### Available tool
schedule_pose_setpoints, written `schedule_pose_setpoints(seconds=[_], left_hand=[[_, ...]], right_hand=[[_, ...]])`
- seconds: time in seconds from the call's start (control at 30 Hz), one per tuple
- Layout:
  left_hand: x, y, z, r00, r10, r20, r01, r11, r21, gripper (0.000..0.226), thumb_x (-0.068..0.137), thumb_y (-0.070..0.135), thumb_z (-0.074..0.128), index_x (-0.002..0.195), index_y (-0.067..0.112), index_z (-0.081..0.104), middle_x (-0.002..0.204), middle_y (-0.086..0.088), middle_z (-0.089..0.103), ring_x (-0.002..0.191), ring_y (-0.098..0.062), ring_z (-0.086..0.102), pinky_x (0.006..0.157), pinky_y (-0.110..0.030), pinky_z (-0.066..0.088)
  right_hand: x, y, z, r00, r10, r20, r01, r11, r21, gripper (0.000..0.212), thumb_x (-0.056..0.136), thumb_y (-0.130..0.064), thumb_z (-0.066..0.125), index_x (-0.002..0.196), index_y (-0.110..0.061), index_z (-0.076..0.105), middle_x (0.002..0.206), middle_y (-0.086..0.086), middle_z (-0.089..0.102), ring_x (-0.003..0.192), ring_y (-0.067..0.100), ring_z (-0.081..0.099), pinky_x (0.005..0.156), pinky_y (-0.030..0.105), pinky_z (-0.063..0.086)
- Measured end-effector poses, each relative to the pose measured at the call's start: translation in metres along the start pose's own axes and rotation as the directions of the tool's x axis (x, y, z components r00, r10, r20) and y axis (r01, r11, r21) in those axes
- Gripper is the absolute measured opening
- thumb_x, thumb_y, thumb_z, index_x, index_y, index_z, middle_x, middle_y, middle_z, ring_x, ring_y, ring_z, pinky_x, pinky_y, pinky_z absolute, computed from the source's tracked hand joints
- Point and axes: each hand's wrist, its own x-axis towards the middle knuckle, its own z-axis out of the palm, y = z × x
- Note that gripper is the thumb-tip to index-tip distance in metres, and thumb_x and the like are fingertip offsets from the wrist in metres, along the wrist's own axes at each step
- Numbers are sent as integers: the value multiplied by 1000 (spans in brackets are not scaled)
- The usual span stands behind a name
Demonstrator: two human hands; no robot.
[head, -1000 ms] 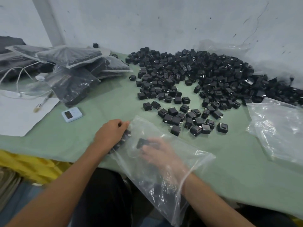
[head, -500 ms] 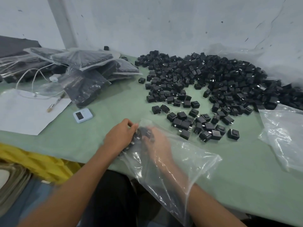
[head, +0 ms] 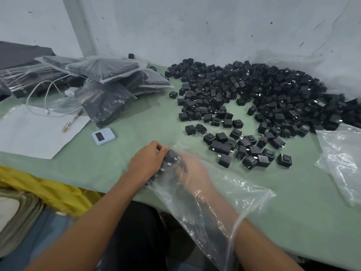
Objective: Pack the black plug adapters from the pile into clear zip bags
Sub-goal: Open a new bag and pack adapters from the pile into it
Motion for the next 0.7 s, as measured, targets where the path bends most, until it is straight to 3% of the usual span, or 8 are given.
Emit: schedule_pose_setpoints(seconds=[0.2,0.3,0.43,0.53,0.7], left_hand=[[-1,1,-1,999,23,-37,-22,999,34,43,103,56,32,90,23,57,83,2,64,81,-23,58,70,-36,42],[-3,1,-2,995,78,-69,-75,996,45,45,105,49,30,85,17,54,81,-3,61,78,-28,54,71,-38,42],[-4,0,-2,986,139,-94,-129,986,103,45,106,47,30,75,20,48,71,2,53,73,-26,50,65,-36,35],[-4,3,-4,984,163,-74,-152,979,134,42,103,52,36,78,22,53,74,4,59,75,-24,56,65,-37,43],[6,9,-5,999,42,15,-44,989,144,35,100,54,42,88,25,57,88,4,65,85,-23,59,69,-35,41]], right_hand=[[16,-6,-7,991,-38,129,53,992,-113,40,100,-27,47,140,-23,46,114,12,67,100,34,65,85,41,52],[18,-5,-11,980,-38,194,59,992,-108,47,96,-35,56,140,-23,44,116,11,67,102,33,65,85,40,51],[16,-6,-9,982,-22,189,53,986,-160,50,98,-37,54,144,-22,40,120,15,64,104,36,63,88,42,51],[18,-7,-5,988,-23,154,52,981,-186,46,100,-32,50,144,-21,41,120,16,63,103,37,63,86,43,53],[21,-7,8,994,65,93,-36,958,-283,44,101,-29,43,145,-28,39,121,14,60,103,36,61,72,36,40]])
